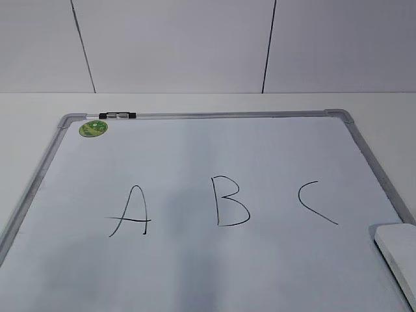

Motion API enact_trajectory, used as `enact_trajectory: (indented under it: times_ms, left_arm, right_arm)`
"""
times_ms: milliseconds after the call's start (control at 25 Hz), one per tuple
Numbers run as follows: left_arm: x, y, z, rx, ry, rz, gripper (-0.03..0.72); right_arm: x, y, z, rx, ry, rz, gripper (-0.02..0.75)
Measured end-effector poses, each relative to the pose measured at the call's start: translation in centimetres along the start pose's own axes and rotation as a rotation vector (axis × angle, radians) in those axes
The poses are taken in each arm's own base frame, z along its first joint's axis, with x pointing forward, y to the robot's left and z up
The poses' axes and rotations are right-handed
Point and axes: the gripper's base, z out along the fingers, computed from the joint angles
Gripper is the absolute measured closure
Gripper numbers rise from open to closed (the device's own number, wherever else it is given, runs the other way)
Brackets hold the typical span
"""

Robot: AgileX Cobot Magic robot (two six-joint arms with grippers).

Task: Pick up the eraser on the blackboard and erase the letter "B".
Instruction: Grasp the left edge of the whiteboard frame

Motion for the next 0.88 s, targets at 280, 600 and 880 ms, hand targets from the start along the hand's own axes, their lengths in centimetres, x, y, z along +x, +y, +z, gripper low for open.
enact_trajectory:
  times_ms: [280,600,880]
  left_arm:
    - [-4.4,-0.2,1.0,-0.007,0.179,-0.006,0.360]
    - [-10.6,-0.6,3.6,0.013,0.356,-0.027,0.366]
    - [-14.7,-0.7,9.4,0.013,0.532,-0.043,0.388]
  right_arm:
    - [-0.9,0.0,1.3,-0.007,0.127,-0.005,0.197]
    - [-1.8,0.1,2.9,-0.009,0.262,0.024,0.197]
    - [-2.1,0.2,3.7,-0.019,0.343,0.029,0.197]
